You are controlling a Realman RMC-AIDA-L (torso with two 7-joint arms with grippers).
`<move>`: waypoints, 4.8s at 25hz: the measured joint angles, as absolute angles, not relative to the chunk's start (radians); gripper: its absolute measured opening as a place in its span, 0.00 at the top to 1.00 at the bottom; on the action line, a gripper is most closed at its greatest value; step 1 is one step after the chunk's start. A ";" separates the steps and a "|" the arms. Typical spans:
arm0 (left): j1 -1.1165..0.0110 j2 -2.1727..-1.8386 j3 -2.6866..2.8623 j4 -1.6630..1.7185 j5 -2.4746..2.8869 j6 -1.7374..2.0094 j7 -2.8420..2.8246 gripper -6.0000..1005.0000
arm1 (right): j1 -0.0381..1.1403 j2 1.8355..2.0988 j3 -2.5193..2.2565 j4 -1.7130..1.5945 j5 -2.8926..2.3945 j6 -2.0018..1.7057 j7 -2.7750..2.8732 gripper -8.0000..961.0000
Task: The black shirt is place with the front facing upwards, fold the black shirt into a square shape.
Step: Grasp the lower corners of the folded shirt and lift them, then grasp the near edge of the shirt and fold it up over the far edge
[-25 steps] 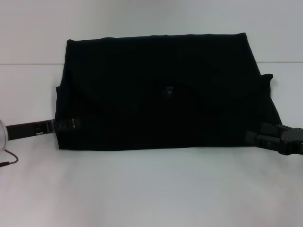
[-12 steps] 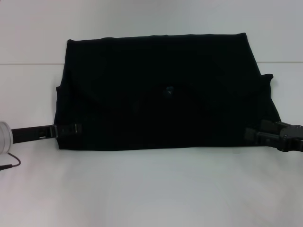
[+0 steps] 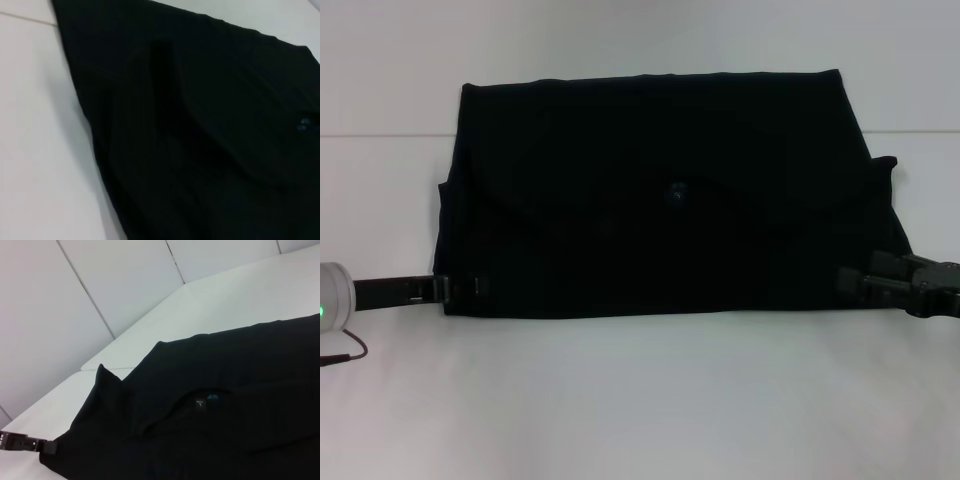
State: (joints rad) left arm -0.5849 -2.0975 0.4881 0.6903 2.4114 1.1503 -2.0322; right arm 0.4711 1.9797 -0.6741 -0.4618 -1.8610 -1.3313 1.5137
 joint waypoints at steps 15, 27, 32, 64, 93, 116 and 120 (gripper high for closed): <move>-0.588 -2.099 0.516 0.699 2.433 1.145 -2.034 0.95 | 0.468 1.950 -0.654 -0.506 -1.867 -1.335 1.641 0.04; -0.589 -2.097 0.506 0.719 2.428 1.183 -2.029 0.95 | 0.613 1.853 -0.647 -0.795 -2.383 -1.341 2.450 0.04; -0.589 -2.098 0.507 0.721 2.426 1.188 -2.034 0.95 | 0.740 1.888 -0.657 -0.773 -2.633 -1.336 2.512 0.04; -0.589 -2.098 0.506 0.721 2.424 1.203 -2.035 0.95 | 0.784 1.971 -0.733 -0.623 -2.690 -1.170 2.422 0.22; -0.598 -2.068 0.462 0.761 2.495 1.578 -2.055 0.96 | 0.701 1.939 -0.710 -0.744 -2.681 -1.560 2.364 0.94; -0.593 -2.045 0.352 0.801 2.697 2.009 -1.979 0.96 | 0.576 1.954 -0.671 -0.755 -2.663 -1.828 2.130 0.91; -0.614 -2.028 0.276 0.794 2.688 1.989 -1.985 0.96 | 0.589 1.921 -0.587 -0.683 -2.594 -1.804 2.117 0.91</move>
State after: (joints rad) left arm -0.6138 -2.0283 0.2759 0.7940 2.6877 1.9887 -1.9846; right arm 0.5889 1.9209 -0.5874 -0.6828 -2.5942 -1.8045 2.1173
